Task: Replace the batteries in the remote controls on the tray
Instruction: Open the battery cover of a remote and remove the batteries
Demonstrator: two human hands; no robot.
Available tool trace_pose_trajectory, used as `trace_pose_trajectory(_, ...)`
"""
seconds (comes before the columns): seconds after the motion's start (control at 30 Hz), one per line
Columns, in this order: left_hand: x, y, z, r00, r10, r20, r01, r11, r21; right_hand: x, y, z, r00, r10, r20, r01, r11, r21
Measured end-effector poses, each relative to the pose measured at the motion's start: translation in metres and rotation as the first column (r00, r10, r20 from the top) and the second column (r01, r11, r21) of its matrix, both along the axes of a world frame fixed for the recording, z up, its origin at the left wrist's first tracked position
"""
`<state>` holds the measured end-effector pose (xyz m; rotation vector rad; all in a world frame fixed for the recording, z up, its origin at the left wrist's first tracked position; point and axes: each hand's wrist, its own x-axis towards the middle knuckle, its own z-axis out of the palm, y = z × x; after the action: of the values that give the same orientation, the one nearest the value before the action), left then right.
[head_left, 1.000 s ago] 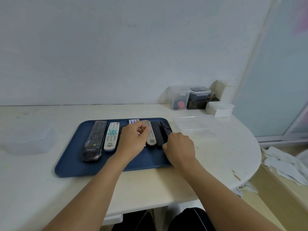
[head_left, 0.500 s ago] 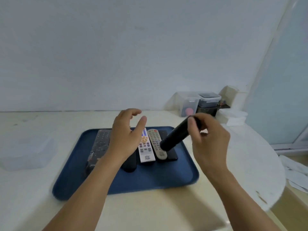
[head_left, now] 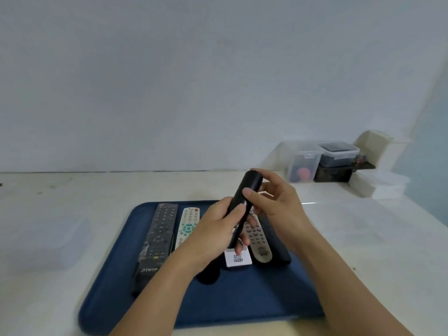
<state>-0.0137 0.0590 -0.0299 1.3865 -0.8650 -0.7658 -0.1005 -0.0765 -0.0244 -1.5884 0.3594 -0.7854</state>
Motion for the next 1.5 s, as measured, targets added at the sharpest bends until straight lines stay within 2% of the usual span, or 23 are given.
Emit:
trace_pose_trajectory(0.07,-0.004,-0.003,-0.002,0.998,0.029,0.057,-0.028,0.999,-0.028,-0.001,0.0,0.001,1.0,0.006,0.018,-0.006,0.999,-0.04)
trace_pose_trajectory(0.23,-0.009,-0.004,-0.01,0.99,0.056,0.126,-0.053,0.998,-0.026,-0.004,-0.002,-0.01,0.994,0.076,0.084,-0.077,0.997,0.009)
trace_pose_trajectory(0.57,-0.003,-0.005,-0.012,0.985,0.081,0.151,-0.082,0.997,0.001,0.003,-0.002,-0.014,0.994,-0.003,0.113,0.009,0.999,-0.051)
trace_pose_trajectory(0.87,-0.001,-0.016,-0.011,0.995,0.073,0.067,-0.071,0.997,-0.031,0.001,-0.01,-0.012,0.988,-0.024,0.151,0.032,0.998,-0.048)
trace_pose_trajectory(1.2,-0.005,-0.016,-0.007,0.99,0.118,0.071,-0.115,0.992,-0.043,0.0,-0.009,-0.008,0.986,-0.042,0.159,0.044,0.999,-0.007)
trace_pose_trajectory(1.33,-0.01,-0.019,-0.011,0.982,0.172,0.076,-0.168,0.984,-0.053,-0.004,-0.01,-0.005,0.992,-0.042,0.119,0.055,0.993,-0.105)
trace_pose_trajectory(1.43,-0.011,-0.019,-0.009,0.985,0.172,0.003,-0.172,0.984,-0.055,-0.005,-0.012,0.0,0.98,-0.147,0.134,0.167,0.973,-0.158)
trace_pose_trajectory(1.5,-0.009,-0.018,-0.007,0.979,0.204,-0.03,-0.205,0.978,-0.048,-0.009,-0.014,0.005,0.969,-0.177,0.171,0.192,0.979,-0.076)
